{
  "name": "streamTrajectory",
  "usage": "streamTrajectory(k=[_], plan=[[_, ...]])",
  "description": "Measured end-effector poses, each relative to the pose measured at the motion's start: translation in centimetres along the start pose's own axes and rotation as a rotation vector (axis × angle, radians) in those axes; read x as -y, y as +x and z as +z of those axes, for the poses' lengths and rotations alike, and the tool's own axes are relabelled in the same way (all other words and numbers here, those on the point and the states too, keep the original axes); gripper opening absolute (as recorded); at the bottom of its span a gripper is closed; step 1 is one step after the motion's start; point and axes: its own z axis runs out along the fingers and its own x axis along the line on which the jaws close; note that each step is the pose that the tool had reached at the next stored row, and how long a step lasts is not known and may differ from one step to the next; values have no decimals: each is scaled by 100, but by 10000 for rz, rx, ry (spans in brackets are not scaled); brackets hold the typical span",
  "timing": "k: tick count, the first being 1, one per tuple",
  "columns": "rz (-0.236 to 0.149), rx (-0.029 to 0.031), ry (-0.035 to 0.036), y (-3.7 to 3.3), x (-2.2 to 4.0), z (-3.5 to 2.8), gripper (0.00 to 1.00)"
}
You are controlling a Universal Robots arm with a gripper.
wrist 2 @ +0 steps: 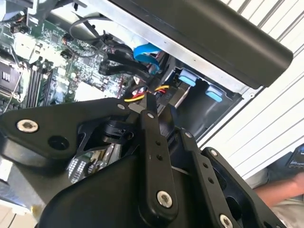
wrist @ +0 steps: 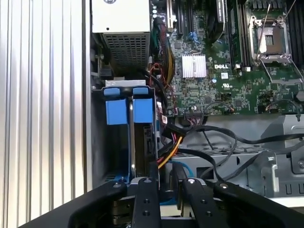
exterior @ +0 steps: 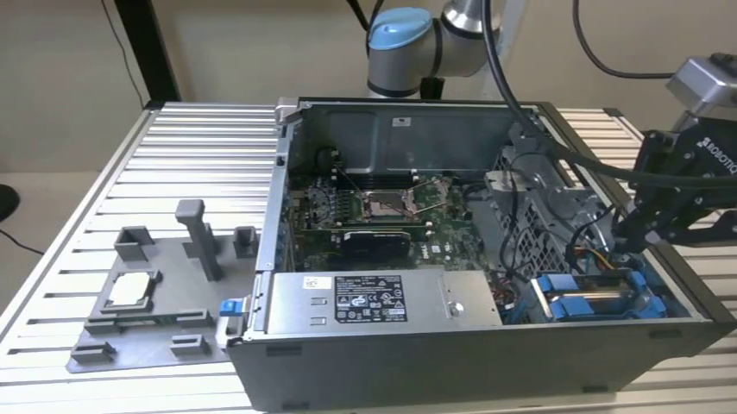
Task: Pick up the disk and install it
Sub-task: 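Insert the first disk wire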
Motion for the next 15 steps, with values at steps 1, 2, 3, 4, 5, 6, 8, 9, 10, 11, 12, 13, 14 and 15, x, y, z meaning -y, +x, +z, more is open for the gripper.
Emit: streamTrajectory(k=[1, 2, 3, 4, 5, 6, 8, 9, 10, 11, 12, 13, 14, 15], plan=[[41, 7, -27, -6, 3, 10, 0], [99, 16, -52, -9, 7, 21, 0], [167, 27, -74, -12, 9, 31, 0], [235, 36, -96, -15, 11, 40, 0], [302, 49, -107, -18, 15, 49, 0], [366, 59, -105, -20, 19, 52, 0], [466, 78, -101, -22, 28, 55, 0], [473, 80, -100, -23, 28, 56, 0], [473, 80, -100, -23, 29, 56, 0], [473, 81, -100, -23, 29, 56, 0], [472, 80, -100, -23, 29, 56, 0], [472, 81, -100, -23, 29, 56, 0], [472, 82, -100, -24, 30, 56, 0], [472, 82, -100, -24, 29, 56, 0]])
